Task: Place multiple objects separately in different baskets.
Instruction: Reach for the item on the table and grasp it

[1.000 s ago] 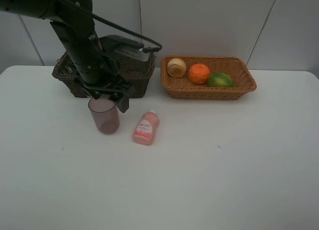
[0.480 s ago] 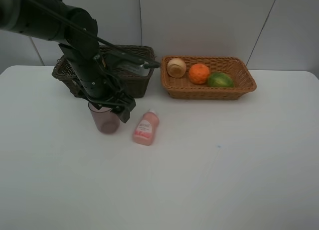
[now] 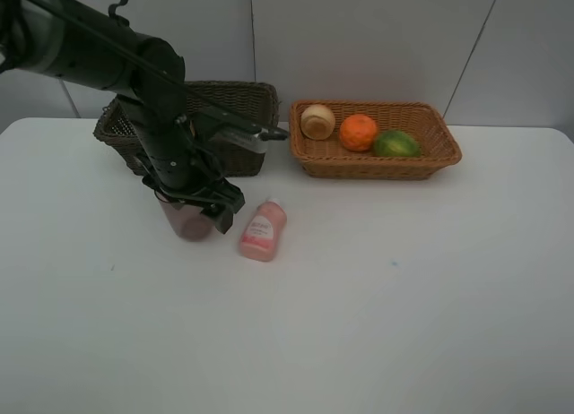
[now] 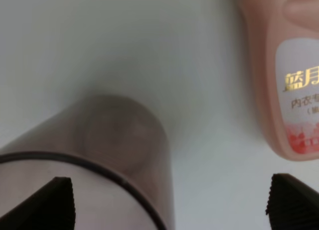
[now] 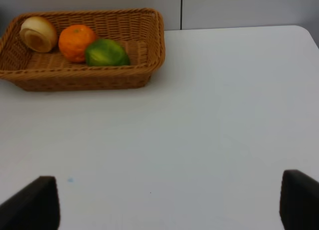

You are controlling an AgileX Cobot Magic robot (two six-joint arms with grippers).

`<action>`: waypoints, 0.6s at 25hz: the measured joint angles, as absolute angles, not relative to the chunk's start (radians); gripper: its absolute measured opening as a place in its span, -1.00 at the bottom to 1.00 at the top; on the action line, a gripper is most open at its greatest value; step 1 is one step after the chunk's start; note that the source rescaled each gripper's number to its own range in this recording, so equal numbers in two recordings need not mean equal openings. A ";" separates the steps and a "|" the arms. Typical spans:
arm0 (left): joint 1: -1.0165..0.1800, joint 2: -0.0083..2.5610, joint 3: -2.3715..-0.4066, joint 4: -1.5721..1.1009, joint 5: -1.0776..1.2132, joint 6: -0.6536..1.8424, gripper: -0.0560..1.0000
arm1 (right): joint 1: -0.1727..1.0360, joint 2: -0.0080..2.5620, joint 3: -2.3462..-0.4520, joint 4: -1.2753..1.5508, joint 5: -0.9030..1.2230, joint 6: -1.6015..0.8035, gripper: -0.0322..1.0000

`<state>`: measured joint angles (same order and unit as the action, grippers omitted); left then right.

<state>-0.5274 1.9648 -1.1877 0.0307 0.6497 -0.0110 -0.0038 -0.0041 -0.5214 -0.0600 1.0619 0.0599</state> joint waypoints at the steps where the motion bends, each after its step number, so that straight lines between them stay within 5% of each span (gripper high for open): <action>1: -0.527 1.973 -1.188 0.031 0.650 -0.011 0.99 | -0.004 -0.004 -0.521 -0.060 1.062 0.060 0.81; 6: -0.527 1.986 -1.186 0.032 0.642 -0.011 0.75 | -0.004 -0.004 -0.521 -0.060 1.062 0.060 0.81; 13: -0.527 1.986 -1.186 0.032 0.638 -0.011 -0.71 | -0.004 -0.004 -0.521 -0.060 1.062 0.060 0.81; 15: -0.527 1.984 -1.186 0.038 0.636 -0.010 -0.89 | -0.004 -0.004 -0.521 -0.060 1.062 0.060 0.81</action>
